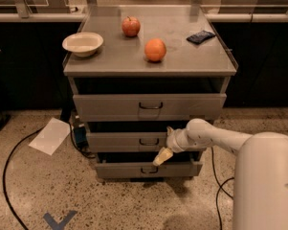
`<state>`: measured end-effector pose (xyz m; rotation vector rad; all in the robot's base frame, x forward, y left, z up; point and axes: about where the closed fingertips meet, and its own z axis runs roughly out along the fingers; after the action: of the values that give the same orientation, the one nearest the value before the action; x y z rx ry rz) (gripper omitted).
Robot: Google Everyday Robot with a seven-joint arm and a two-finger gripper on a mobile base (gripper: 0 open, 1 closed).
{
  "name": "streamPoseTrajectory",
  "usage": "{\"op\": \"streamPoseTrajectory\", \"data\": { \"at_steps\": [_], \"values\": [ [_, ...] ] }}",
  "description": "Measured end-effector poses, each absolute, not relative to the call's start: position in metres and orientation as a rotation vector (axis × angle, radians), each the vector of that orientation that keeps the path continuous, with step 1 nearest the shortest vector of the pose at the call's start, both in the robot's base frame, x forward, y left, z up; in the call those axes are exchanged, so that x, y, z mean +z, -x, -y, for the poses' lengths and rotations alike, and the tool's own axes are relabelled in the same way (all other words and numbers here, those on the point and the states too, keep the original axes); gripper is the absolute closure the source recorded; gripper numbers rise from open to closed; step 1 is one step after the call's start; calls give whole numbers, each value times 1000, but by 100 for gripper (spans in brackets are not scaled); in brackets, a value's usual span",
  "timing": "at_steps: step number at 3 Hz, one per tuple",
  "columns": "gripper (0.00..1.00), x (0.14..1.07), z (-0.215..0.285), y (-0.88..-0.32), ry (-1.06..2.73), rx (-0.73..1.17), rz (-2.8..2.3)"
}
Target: Open middle drawer
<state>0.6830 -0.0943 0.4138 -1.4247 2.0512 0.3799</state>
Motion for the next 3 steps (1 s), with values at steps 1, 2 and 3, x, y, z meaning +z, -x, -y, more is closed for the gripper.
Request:
{"op": "streamPoseTrajectory", "data": {
  "at_steps": [1, 2, 3],
  "values": [
    [0, 414, 94, -683, 1425, 380, -2051],
    [0, 416, 90, -669, 1489, 439, -2061],
    [0, 430, 82, -634, 1578, 576, -2047]
  ]
}}
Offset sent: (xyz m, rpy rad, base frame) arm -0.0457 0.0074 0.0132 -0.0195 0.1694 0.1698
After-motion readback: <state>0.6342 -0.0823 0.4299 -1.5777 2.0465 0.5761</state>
